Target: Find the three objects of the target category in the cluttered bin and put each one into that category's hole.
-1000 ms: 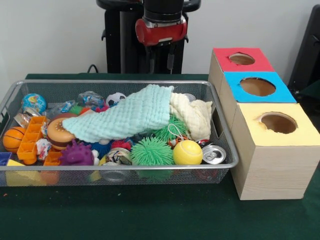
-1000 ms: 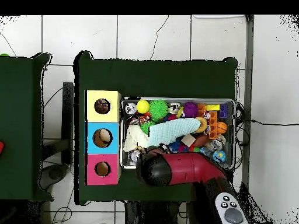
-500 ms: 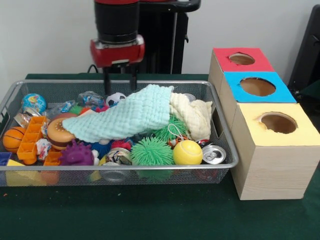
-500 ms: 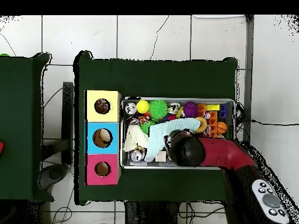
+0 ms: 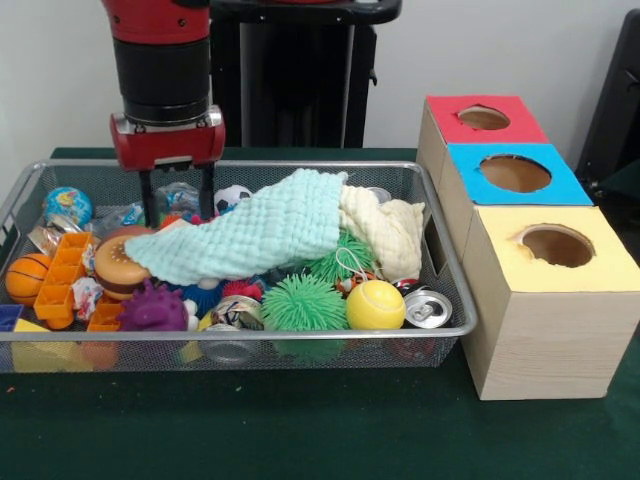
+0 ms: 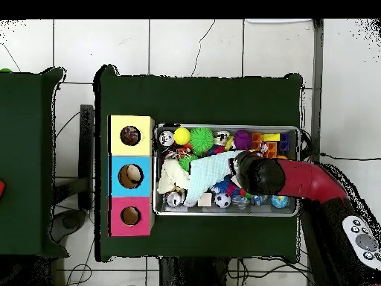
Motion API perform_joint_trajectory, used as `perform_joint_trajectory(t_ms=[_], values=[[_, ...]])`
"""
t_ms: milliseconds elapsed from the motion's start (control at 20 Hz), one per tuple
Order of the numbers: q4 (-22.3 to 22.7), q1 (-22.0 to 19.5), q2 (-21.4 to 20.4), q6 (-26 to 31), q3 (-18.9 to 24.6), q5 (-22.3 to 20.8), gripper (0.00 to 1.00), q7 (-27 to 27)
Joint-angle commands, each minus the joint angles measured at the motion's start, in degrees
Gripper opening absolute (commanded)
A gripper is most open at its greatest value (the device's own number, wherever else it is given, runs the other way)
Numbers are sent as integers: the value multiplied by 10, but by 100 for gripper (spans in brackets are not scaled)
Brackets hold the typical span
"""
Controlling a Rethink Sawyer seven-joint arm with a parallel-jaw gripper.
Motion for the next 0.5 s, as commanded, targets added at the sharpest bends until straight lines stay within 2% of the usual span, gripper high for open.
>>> perform_joint_trajectory(t_ms=[50,500], values=[[-57,-6,41,71,55,-42,100,-116],[-76,-30,65,74,66,-65,100,-129]])
